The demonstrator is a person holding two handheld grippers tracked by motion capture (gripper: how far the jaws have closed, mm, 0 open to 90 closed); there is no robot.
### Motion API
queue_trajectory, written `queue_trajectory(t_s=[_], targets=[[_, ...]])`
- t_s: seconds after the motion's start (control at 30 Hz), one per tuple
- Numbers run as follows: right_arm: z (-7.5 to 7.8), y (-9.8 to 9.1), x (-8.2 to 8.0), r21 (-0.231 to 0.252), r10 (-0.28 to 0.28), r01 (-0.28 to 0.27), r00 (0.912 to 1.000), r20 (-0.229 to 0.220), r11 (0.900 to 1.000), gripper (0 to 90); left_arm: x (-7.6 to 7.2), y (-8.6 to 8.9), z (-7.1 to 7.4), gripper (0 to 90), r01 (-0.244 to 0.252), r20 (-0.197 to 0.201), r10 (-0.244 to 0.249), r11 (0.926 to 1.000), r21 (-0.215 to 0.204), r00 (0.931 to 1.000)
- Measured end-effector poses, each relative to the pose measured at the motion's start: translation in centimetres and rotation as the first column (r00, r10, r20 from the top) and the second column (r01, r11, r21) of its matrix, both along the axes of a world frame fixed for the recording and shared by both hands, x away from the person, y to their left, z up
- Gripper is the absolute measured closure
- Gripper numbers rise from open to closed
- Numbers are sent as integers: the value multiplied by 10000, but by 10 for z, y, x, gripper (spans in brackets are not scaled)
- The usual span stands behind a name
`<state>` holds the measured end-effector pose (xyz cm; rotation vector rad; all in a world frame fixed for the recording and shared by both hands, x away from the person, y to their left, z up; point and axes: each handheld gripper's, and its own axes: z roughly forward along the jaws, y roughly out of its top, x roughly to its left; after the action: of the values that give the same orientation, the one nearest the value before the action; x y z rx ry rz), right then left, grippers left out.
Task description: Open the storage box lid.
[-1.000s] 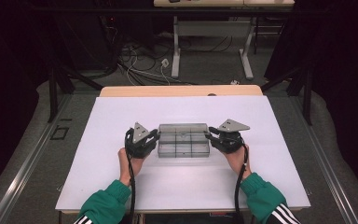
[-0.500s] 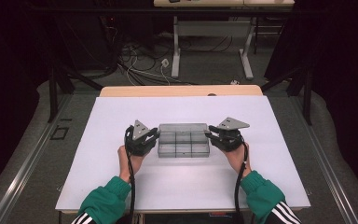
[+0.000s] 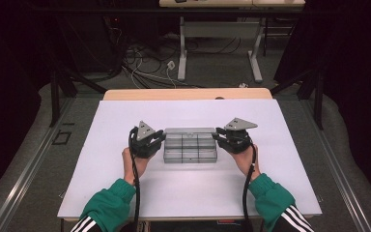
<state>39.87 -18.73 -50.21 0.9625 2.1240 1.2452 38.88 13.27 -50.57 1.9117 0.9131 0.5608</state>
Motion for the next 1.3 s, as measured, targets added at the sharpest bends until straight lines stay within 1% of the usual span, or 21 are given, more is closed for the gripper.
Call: queue_trajectory(t_s=[0.23, 0.27, 0.3, 0.37, 0.4, 0.43, 0.47, 0.53, 0.67, 0.77, 0.8, 0.87, 0.9, 0.93, 1.0, 1.03, 1.1, 1.13, 1.17, 1.2, 1.3], targets=[[1, 0, 7, 128, -126, 127, 9999, -88, 9998, 707, 7, 0, 3, 786, -67, -85, 66, 9999, -136, 9999], [2, 0, 9, 92, -139, 140, 9998, -122, 9999, 710, 9, 1, 3, 789, -104, -68, 102, 9997, -232, 9999], [2, 1, 10, 200, -194, 197, 9997, -130, 9996, 711, 10, 1, 3, 794, -121, -74, 119, 9994, -314, 9999], [2, 1, 13, 244, -256, 260, 9995, -158, 9994, 715, 12, 2, 2, 800, -164, -165, 156, 9987, -485, 9997], [3, 0, 14, 159, -199, 203, 9994, -279, 9997, 717, 13, 3, 1, 801, -228, -253, 211, 9974, -680, 9995], [2, 0, 15, 264, -285, 292, 9993, -262, 9992, 719, 15, 3, 0, 802, -311, -278, 288, 9959, -851, 9992], [1, 0, 16, 287, -305, 314, 9991, -308, 9991, 721, 15, 3, 0, 804, -387, -305, 360, 9948, -942, 9989], [1, 0, 18, 318, -380, 391, 9987, -346, 9987, 728, 17, 2, -1, 809, -459, -334, 429, 9941, -978, 9985], [0, 0, 23, 268, -437, 447, 9984, -367, 9986, 757, 21, 2, 0, 821, -486, -263, 466, 9954, -827, 9986], [-1, -1, 26, 333, -505, 519, 9978, -432, 9981, 776, 25, 1, 0, 826, -538, -211, 523, 9953, -800, 9984], [-2, -1, 28, 418, -586, 604, 9974, -424, 9973, 779, 26, 1, 0, 827, -593, -214, 577, 9946, -848, 9981], [-2, 0, 31, 423, -637, 655, 9971, -427, 9970, 782, 28, 0, -2, 826, -725, -208, 708, 9921, -1027, 9973], [-2, 0, 32, 393, -648, 668, 9967, -498, 9970, 783, 29, 0, -2, 826, -775, -239, 754, 9916, -1036, 9969], [-2, 0, 33, 431, -673, 692, 9968, -432, 9967, 786, 31, -1, -3, 826, -849, -321, 820, 9907, -1059, 9961], [-3, 1, 34, 449, -773, 794, 9959, -471, 9958, 791, 33, -1, -3, 826, -885, -328, 853, 9899, -1107, 9958], [-4, 1, 34, 441, -815, 836, 9956, -464, 9955, 796, 34, -2, -3, 824, -894, -328, 864, 9907, -1024, 9957], [-5, 2, 36, 384, -895, 916, 9946, -529, 9951, 803, 36, -3, -4, 823, -910, -285, 885, 9908, -1004, 9957], [-6, 2, 38, 371, -928, 947, 9944, -507, 9948, 803, 37, -3, -4, 824, -907, -343, 880, 9920, -880, 9955], [-7, 3, 40, 323, -939, 956, 9943, -495, 9949, 803, 38, -3, -5, 824, -912, -368, 883, 9922, -849, 9954], [-8, 3, 40, 290, -1008, 1026, 9932, -578, 9943, 803, 40, -3, -5, 825, -915, -393, 885, 9926, -799, 9953], [-11, 3, 44, 369, -1051, 1077, 9921, -682, 9935, 806, 44, -4, -8, 825, -965, -458, 937, 9933, -643, 9946]])
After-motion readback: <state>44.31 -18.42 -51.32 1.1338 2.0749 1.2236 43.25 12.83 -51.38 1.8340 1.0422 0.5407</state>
